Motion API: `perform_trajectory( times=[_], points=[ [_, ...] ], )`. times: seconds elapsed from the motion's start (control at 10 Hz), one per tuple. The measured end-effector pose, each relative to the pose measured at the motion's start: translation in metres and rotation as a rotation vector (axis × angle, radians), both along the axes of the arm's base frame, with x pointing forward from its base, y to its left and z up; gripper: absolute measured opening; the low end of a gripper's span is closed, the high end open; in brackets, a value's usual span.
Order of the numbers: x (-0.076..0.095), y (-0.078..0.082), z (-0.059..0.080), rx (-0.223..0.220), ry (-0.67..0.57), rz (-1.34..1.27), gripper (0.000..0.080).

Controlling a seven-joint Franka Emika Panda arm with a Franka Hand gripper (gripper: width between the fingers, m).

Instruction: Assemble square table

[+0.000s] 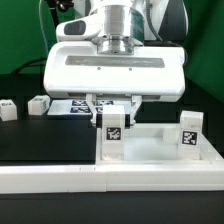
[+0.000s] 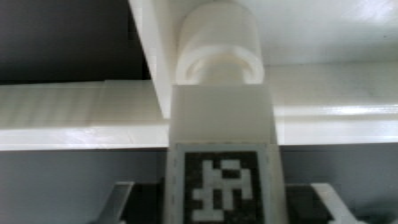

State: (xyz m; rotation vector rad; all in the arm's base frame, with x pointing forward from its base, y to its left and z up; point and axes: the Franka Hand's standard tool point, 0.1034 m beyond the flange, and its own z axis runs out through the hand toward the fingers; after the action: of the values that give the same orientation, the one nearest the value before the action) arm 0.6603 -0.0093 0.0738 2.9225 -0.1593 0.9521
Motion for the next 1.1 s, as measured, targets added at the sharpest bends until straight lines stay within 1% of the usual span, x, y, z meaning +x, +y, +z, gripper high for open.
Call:
perform_trajectory(
  times=[0.3, 0.6, 0.7, 0.8, 0.9, 1.0, 1.1],
  points=[
    [-0.0067, 0.0017, -0.0029, -0.006, -0.017, 0.002, 0.0288],
    [-0.0080, 0.0020, -0.0049, 0.000, -0.005, -0.008, 0.0288],
    [-0.0080, 0.0019, -0.0050, -0.001, -0.005, -0.008, 0.0472],
    [-0.0081, 0.0019, -0.0051, -0.001, -0.005, -0.008, 0.0588],
    [-0.0081, 0.0019, -0.0051, -0.001, -0.004, -0.008, 0.0588],
    [-0.0081, 0.0019, -0.0052, -0.001, -0.004, -0.008, 0.0637],
    [-0.0081, 0.0019, -0.0052, -0.001, -0.004, -0.008, 0.0647]
  ],
)
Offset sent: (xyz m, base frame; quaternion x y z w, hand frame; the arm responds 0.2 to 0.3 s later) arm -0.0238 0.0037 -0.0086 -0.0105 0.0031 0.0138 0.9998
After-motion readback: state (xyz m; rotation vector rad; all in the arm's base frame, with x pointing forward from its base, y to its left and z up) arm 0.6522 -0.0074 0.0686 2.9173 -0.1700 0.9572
